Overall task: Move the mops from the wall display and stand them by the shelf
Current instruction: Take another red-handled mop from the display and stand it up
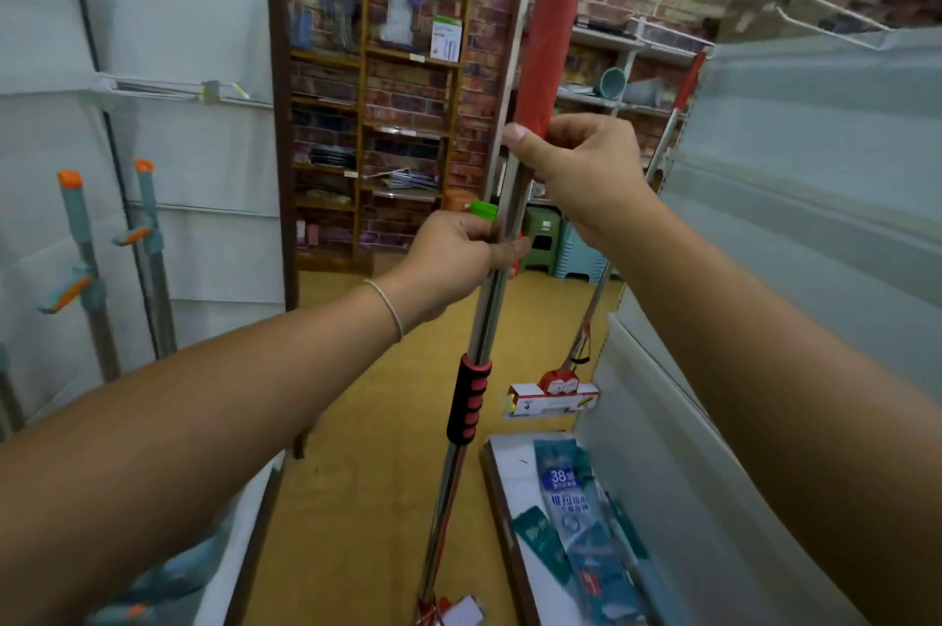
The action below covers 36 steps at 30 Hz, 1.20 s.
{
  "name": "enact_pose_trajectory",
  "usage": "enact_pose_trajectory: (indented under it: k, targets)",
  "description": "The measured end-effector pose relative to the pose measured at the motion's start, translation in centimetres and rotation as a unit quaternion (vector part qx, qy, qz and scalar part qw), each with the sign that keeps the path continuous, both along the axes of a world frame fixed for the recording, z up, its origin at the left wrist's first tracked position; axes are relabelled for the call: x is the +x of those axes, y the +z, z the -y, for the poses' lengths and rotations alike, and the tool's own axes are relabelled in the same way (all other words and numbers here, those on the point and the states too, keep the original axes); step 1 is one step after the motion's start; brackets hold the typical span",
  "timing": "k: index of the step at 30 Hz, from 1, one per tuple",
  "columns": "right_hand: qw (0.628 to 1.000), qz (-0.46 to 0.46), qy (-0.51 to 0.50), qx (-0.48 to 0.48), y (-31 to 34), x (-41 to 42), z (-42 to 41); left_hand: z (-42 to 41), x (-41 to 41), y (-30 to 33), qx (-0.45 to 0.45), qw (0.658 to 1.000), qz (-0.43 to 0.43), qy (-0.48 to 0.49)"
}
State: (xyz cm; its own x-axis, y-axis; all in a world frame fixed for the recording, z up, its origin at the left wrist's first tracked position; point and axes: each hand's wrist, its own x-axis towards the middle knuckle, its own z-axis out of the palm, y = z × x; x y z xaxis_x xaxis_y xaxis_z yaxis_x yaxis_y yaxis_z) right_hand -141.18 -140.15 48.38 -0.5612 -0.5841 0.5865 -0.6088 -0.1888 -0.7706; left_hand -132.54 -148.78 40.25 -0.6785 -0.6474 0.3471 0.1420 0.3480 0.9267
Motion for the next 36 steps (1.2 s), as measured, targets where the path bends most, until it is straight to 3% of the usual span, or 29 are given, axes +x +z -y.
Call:
enact_pose_trajectory:
  k: [10,24,36]
  targets:
    - [1.000,0.011,0.006,-0.020,-0.3,-9.9,11.7,11.4,-9.3,-0.1,0.039,0.993,-0.031,-0.111]
    - [0.998,0.022,0.053,-0.004,1.1,-25.3,28.7,28.0,-23.7,1.5,0.026,0.994,-0.025,-0.098]
    - [0.999,0.027,-0.045,-0.007,0.0,-34.3,40.8,42.0,-36.0,-0.7,0.030,0.987,-0.032,-0.154]
